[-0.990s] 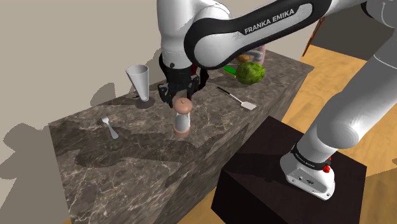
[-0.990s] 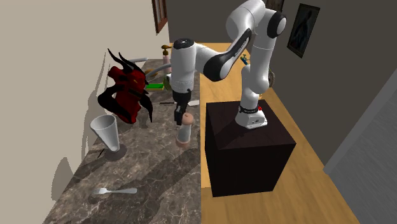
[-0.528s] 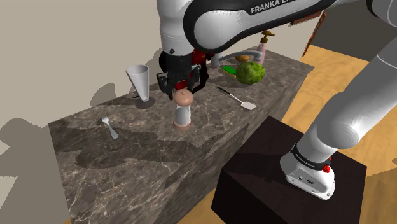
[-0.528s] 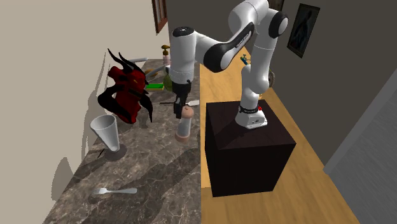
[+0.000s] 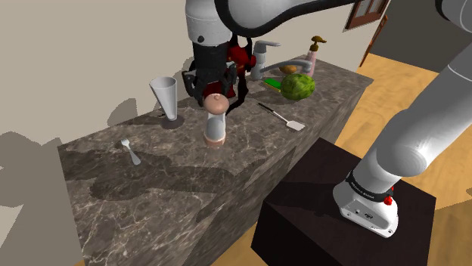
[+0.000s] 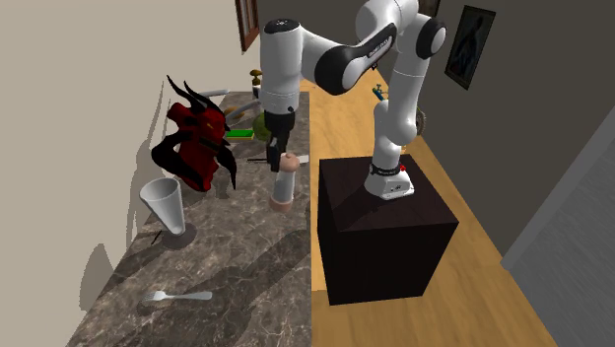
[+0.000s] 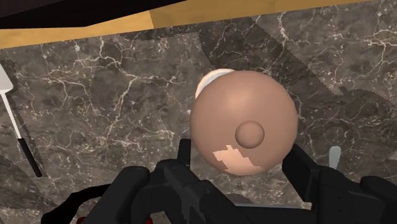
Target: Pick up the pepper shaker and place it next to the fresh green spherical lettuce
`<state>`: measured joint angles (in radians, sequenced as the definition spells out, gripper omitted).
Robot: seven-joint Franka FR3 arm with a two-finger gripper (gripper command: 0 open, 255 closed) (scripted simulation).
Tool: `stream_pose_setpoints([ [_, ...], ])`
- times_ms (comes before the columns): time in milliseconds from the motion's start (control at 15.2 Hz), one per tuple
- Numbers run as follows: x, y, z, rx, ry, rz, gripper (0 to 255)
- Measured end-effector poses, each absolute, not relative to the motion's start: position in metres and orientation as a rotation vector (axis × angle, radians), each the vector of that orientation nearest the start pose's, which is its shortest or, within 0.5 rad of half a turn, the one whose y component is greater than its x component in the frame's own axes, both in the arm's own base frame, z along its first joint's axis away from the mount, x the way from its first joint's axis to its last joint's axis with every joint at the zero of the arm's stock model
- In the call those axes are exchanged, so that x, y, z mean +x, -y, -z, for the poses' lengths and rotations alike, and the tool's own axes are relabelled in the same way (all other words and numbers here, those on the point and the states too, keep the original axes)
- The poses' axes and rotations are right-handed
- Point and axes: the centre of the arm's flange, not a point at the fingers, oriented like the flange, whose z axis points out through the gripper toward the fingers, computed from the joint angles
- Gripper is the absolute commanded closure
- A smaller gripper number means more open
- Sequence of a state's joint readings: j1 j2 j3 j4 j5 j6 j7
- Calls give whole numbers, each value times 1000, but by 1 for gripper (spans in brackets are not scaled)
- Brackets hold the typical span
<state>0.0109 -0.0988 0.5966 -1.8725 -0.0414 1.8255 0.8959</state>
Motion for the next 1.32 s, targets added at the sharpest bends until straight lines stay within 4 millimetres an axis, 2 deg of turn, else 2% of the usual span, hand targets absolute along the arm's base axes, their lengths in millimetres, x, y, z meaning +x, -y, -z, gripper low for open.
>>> stream_pose_setpoints([
  [1320,439,-313,-652,-3154,-444,144,255],
])
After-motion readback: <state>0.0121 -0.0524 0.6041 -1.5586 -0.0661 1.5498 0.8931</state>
